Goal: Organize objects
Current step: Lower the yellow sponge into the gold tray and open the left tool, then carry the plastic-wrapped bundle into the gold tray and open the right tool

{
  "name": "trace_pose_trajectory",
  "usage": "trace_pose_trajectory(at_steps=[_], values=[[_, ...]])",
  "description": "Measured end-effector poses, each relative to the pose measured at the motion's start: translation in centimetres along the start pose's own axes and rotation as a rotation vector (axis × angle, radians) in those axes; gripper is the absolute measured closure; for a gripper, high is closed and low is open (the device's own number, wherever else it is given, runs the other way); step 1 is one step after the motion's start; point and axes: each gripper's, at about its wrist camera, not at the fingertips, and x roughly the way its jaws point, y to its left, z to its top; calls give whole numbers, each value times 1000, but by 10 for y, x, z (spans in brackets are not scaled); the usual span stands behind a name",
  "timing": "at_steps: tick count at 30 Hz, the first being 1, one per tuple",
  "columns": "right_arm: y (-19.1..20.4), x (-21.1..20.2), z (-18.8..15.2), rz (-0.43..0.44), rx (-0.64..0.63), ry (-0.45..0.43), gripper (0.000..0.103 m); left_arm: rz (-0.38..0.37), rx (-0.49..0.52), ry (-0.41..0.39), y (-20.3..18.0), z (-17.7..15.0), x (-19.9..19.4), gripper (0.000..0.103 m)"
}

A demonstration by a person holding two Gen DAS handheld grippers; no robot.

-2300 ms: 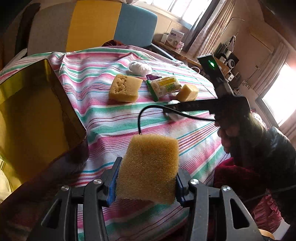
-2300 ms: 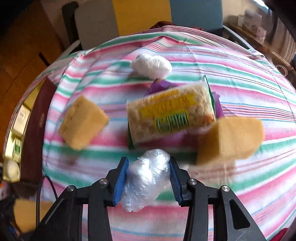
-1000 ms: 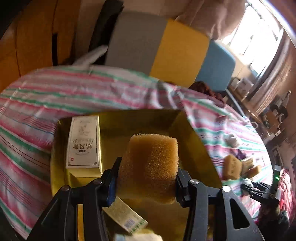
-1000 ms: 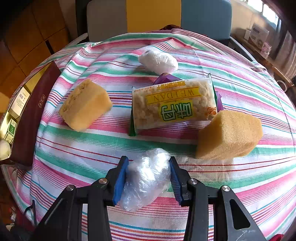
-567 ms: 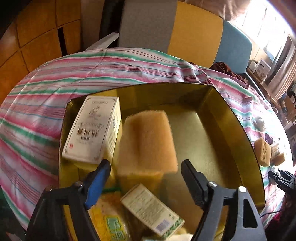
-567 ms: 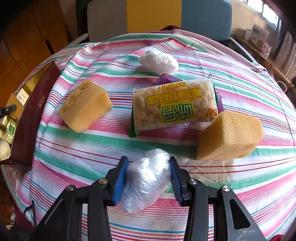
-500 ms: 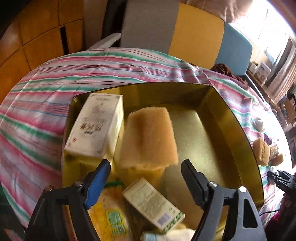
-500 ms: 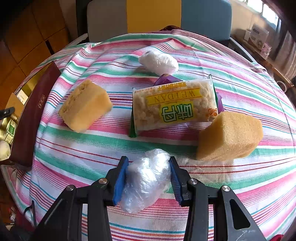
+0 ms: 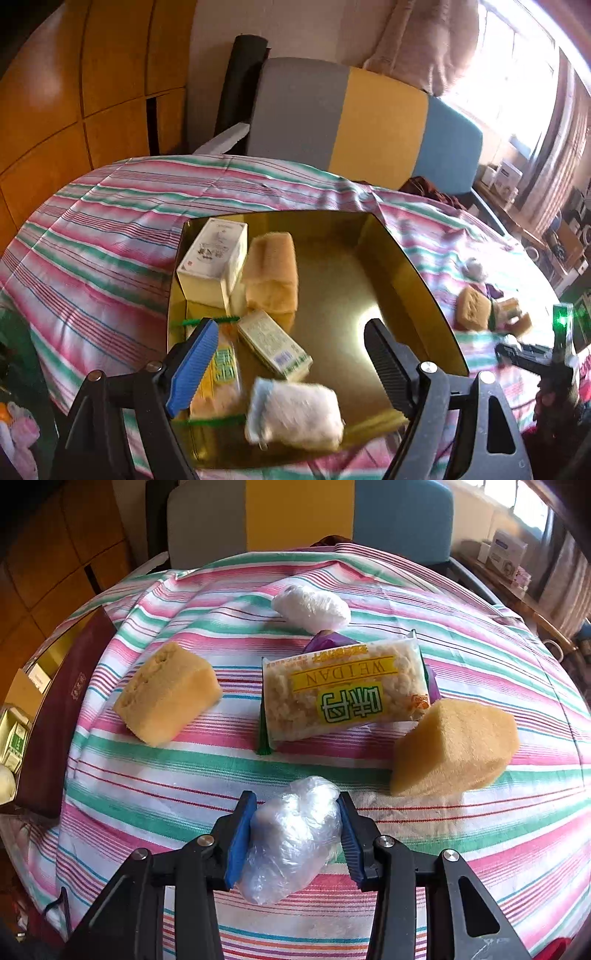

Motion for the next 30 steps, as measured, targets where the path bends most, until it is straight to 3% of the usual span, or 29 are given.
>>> trace_pose_trajectory(at_steps=[9, 16, 23, 30], values=[[10, -10, -5, 10, 57, -31, 59, -56, 19, 13, -9, -20, -12, 20], [33, -54, 11, 99, 53, -123, 59, -74, -28, 13, 3, -29, -16, 20], [137, -99, 43, 294, -155, -209, 58, -25, -146, -17, 42, -32, -23, 20], [252, -79, 47, 392, -383, -153, 57, -12, -272, 0, 84, -39, -28, 21]])
